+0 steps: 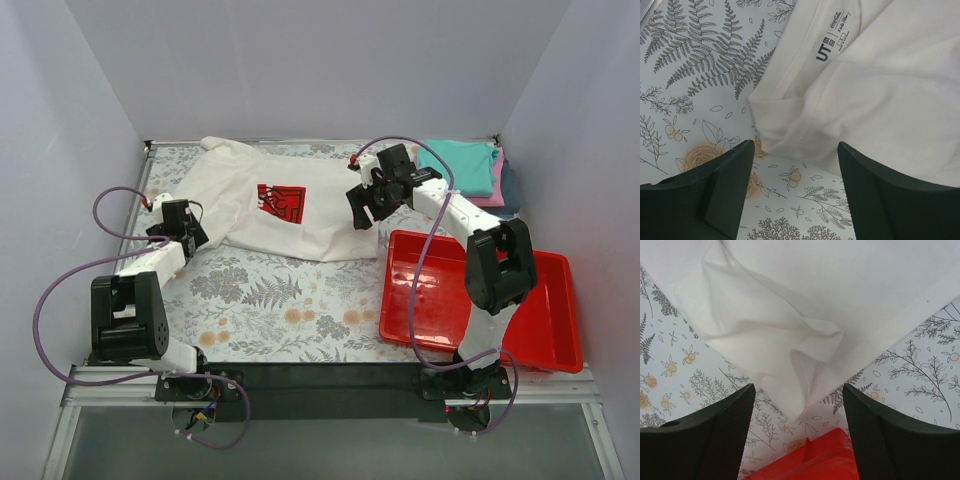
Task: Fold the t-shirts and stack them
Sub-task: Fold the tshirt
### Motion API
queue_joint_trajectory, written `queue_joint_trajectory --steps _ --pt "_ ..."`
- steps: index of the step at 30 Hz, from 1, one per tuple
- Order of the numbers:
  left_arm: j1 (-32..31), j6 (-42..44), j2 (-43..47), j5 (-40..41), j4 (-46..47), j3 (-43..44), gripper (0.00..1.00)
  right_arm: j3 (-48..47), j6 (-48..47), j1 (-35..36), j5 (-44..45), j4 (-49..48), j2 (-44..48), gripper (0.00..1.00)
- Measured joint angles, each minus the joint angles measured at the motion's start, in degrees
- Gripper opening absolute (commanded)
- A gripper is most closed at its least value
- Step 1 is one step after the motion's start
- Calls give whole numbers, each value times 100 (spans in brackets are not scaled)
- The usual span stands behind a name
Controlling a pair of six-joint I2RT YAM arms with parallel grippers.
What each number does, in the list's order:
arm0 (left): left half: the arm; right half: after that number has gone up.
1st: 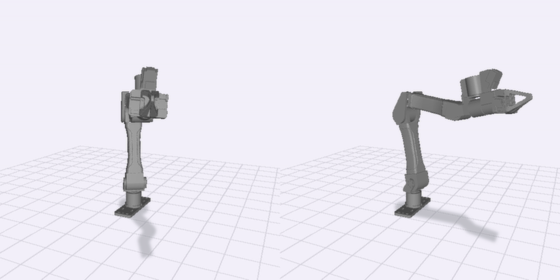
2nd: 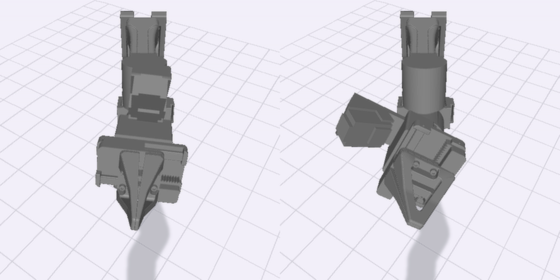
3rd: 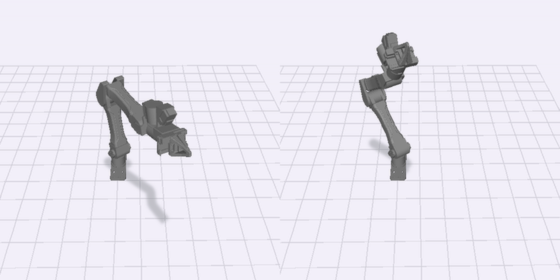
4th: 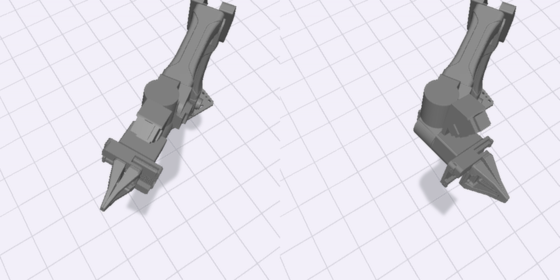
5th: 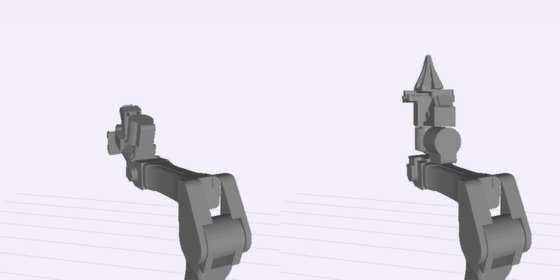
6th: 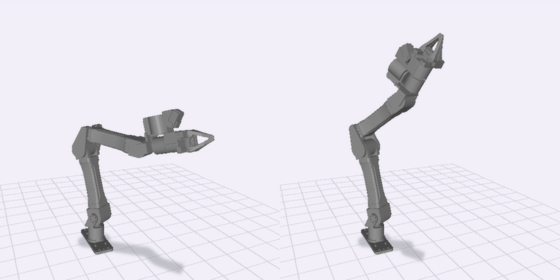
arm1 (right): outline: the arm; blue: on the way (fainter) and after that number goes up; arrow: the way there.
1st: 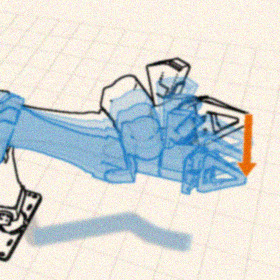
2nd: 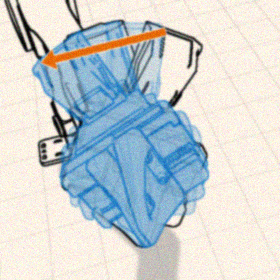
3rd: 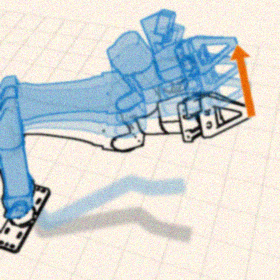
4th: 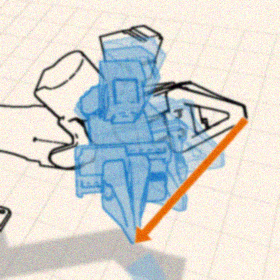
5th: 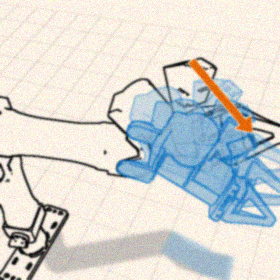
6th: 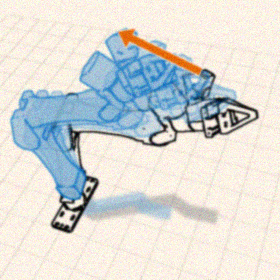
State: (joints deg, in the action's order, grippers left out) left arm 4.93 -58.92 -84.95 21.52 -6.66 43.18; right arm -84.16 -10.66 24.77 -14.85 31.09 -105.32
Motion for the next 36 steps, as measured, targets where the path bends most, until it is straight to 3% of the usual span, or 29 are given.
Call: queue_joint_trajectory --steps 7,8,10,27,36 --pt "164 11 -293 -114 199 0 17 66 4 0 92 -87 7 64" --pt "179 11 -315 -118 197 0 7 66 15 0 98 -98 4 64" --pt "212 -2 -321 -125 210 2 0 66 20 0 105 -105 -4 64" --pt "741 107 -321 2 188 457 0 -52 17 348 267 -50 -640 62" --pt "1095 136 -378 -76 212 457 0 -422 26 450 529 153 -1108 53"
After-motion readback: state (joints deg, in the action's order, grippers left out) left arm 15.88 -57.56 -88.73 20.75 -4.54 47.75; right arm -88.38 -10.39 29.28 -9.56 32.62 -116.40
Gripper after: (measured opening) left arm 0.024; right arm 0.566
